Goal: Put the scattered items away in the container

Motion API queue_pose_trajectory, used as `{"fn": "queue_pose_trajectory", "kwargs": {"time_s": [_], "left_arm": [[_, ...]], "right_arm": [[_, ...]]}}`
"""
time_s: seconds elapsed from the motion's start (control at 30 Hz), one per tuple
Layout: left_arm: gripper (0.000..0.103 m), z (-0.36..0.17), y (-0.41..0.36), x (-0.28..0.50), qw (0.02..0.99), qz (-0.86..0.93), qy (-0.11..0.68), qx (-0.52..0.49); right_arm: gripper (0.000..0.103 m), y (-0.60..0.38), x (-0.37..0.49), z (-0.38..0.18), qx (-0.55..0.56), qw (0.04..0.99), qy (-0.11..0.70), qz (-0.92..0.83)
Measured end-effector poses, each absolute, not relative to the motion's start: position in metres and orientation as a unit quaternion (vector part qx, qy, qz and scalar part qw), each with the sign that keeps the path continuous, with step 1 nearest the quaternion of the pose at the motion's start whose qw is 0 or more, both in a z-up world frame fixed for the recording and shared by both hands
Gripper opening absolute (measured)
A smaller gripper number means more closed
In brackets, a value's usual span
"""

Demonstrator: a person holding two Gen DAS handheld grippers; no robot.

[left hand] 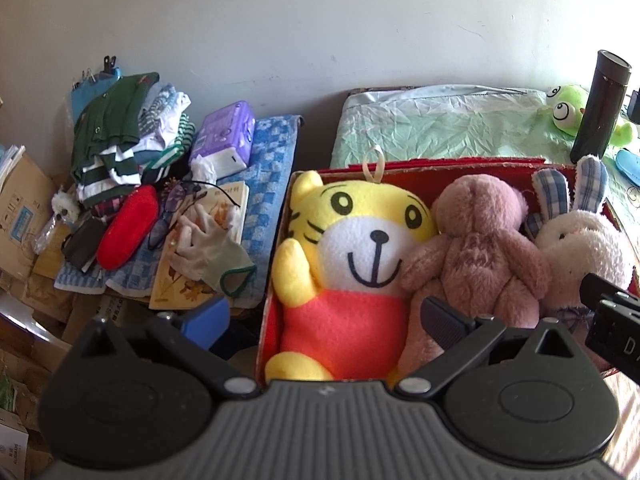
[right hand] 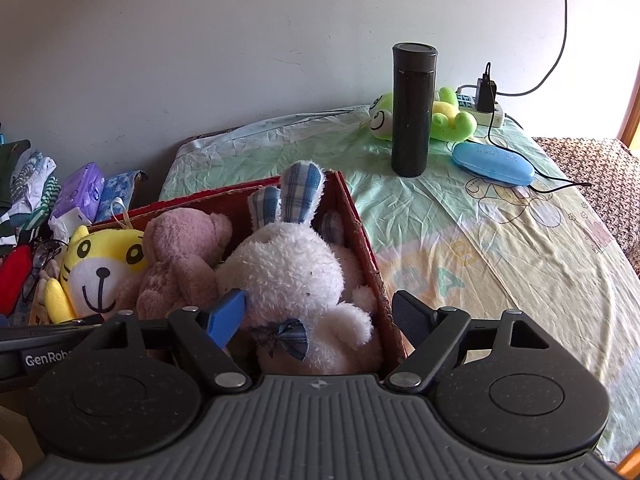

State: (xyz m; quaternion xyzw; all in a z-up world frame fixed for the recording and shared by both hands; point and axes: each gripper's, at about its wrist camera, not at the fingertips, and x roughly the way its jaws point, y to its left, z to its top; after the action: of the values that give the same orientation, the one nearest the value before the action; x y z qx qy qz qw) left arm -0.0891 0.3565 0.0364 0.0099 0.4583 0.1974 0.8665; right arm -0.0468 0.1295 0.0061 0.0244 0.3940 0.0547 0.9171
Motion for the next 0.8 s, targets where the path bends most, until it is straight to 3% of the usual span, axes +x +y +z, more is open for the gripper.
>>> {"fn": "queue_pose_trajectory", "kwargs": {"time_s": [0.17,0.33,0.8], "left_arm": [[0.101,0.031,0.358,-0.088,0.864,0.193,0.465,0.005],[0.101,0.028,0.357,-0.087,0.864,0.186,0.468,0.002],[0.101,0.015,0.354,-0.086,0.860,0.171,0.481,-0.006]], "right_arm": [[0.078,0.135,-0.046,0.004,0.016,0.914,0.401,0.062],[0.068,0.137,-0.047,0.003,0.024,0.913,0.401,0.071],[0.067,0.140,-0.045,-0.002,0.017,0.909,0.409,0.074]]}}
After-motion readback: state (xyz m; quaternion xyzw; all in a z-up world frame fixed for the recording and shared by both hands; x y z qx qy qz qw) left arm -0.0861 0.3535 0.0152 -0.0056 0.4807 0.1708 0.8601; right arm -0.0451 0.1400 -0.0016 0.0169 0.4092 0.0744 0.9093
